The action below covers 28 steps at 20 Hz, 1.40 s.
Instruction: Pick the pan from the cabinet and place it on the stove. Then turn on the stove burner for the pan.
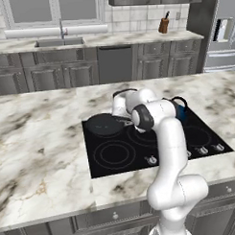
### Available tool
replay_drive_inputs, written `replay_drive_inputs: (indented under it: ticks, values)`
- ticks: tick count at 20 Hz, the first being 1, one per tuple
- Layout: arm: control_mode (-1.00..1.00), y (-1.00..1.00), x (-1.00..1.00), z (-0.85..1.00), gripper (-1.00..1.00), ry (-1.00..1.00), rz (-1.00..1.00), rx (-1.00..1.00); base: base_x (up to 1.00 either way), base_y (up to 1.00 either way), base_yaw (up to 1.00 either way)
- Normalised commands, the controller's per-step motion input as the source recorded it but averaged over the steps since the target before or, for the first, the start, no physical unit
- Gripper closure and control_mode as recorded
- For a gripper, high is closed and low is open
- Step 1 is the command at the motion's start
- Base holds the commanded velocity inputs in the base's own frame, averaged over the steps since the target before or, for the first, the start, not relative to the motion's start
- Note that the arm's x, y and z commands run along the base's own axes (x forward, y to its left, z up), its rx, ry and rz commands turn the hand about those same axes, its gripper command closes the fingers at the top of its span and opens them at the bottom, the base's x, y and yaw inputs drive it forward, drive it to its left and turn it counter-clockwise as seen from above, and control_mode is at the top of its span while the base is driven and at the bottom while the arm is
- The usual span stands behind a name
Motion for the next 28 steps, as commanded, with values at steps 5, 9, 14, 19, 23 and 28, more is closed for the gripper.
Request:
replay_drive_inputs:
  ticks: [5, 9, 14, 19, 23, 28]
  values:
    - [-1.00, 0.00, -0.28, 0.20, -1.00, 0.01, -0.05, 0.00, 0.00, 0.00, 0.00]
    - [-1.00, 0.00, -0.34, 0.26, -1.00, 0.00, -0.06, 0.00, 0.00, 0.00, 0.00]
    - [-1.00, 0.10, -0.37, 0.41, -1.00, 0.00, -0.08, 0.00, 0.00, 0.00, 0.00]
    - [-1.00, 0.16, -0.37, 0.62, -1.00, -0.05, -0.08, 0.00, 0.00, 0.00, 0.00]
    - [-1.00, 0.11, -0.38, 0.68, -1.00, -0.06, -0.09, 0.00, 0.00, 0.00, 0.00]
    - [-1.00, 0.08, -0.44, 0.72, -1.00, -0.03, -0.13, 0.01, 0.00, 0.00, 0.00]
